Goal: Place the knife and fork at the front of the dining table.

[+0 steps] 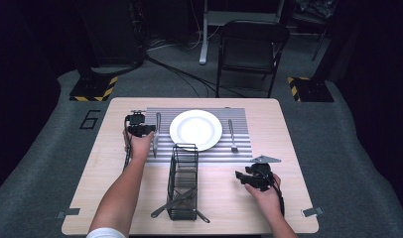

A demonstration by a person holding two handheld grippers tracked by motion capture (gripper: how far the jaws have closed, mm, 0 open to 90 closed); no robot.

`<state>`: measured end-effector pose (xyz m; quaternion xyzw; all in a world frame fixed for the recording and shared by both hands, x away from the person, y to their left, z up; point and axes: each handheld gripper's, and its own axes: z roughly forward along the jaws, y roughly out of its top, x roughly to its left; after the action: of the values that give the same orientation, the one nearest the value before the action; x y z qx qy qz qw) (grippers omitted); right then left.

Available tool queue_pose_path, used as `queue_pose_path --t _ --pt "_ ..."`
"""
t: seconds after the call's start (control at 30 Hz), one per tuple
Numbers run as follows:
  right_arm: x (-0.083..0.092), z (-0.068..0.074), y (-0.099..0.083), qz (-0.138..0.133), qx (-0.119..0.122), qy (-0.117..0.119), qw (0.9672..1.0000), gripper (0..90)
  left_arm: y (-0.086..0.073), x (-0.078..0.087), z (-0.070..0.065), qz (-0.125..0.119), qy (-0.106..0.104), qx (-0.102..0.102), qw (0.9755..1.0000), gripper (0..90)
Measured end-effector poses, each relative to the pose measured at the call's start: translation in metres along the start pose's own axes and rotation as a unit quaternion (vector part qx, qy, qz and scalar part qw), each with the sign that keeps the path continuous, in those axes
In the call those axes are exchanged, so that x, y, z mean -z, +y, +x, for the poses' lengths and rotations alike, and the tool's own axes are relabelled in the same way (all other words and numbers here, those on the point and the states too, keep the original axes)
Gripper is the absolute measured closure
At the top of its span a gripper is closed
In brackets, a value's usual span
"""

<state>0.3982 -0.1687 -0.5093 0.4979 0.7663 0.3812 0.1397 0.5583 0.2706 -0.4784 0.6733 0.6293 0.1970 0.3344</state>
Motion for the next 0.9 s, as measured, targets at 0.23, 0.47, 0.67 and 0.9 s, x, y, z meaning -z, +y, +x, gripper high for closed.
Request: queue_pose_path --t 0.23,0.47,0.67,0.9 --pt "0.002 0.001 0.000 -0.004 0.001 -0.001 1.0000 48.0 0.000 0.030 0.007 -0.013 -0.014 -0.019 0.9996 54.1" --pt "0.005 -0.001 0.000 -0.005 -0.003 -0.006 1.0000 47.8 -0.002 0.064 0.016 -0.040 -0.028 -0.038 0.9981 48.5" --pt "0.009 -0.006 0.001 -0.013 -0.009 -0.013 0.9998 47.5 -0.006 0.082 0.023 -0.044 -0.030 -0.047 0.9975 46.9" --pt "0.012 -0.011 0.000 -0.015 -0.014 -0.017 0.9996 47.4 -0.018 0.097 0.026 -0.045 -0.041 -0.064 0.9961 45.8"
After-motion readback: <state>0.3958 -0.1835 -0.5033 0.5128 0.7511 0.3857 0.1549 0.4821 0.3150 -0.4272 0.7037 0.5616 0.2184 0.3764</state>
